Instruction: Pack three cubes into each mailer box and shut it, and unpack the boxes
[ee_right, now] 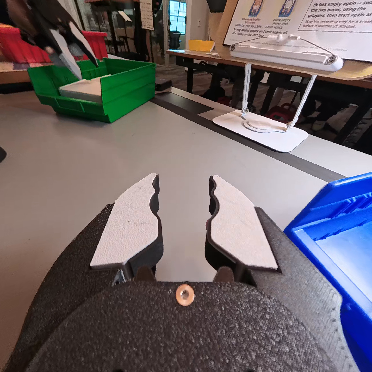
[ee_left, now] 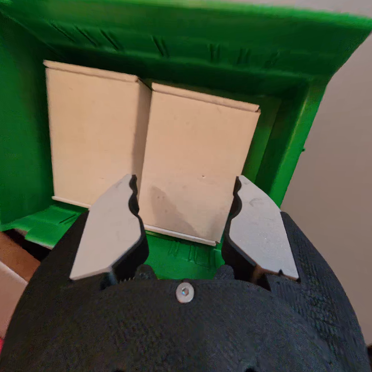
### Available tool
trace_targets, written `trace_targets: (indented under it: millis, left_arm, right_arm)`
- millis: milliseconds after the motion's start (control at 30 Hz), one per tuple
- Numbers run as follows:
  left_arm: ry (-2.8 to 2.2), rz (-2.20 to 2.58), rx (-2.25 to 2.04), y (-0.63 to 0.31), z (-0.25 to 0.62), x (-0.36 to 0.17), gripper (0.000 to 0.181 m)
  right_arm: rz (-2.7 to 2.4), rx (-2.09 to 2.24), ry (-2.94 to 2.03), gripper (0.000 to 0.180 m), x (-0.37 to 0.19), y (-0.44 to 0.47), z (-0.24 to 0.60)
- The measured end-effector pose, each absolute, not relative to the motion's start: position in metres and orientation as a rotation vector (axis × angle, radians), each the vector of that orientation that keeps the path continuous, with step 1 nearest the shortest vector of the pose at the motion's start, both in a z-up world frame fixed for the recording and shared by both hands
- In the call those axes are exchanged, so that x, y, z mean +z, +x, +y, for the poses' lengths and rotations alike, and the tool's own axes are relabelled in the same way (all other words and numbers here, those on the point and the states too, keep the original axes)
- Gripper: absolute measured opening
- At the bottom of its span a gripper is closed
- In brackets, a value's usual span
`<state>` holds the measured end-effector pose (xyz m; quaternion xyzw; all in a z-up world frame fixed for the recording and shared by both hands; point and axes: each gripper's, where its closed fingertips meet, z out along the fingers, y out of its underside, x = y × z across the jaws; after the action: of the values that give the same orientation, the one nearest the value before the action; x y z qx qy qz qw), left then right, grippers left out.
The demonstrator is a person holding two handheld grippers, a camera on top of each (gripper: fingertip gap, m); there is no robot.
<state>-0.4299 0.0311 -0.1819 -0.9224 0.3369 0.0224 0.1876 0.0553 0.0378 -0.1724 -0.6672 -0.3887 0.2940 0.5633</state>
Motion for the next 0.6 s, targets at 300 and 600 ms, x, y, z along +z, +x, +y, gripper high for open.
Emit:
trace_targets:
  millis: [300,600]
  left_arm:
    - [-2.828,1.12,-0.006,-0.431,0.021,-0.217,0.117]
    - [-2.935,1.204,0.049,-0.442,0.017,-0.234,0.122]
  right_arm:
    - [-0.919,0.686,-1.624,0.047,-0.184,0.057,0.043]
    - [-0.909,0.707,-1.644,0.046,-0.186,0.056,0.044]
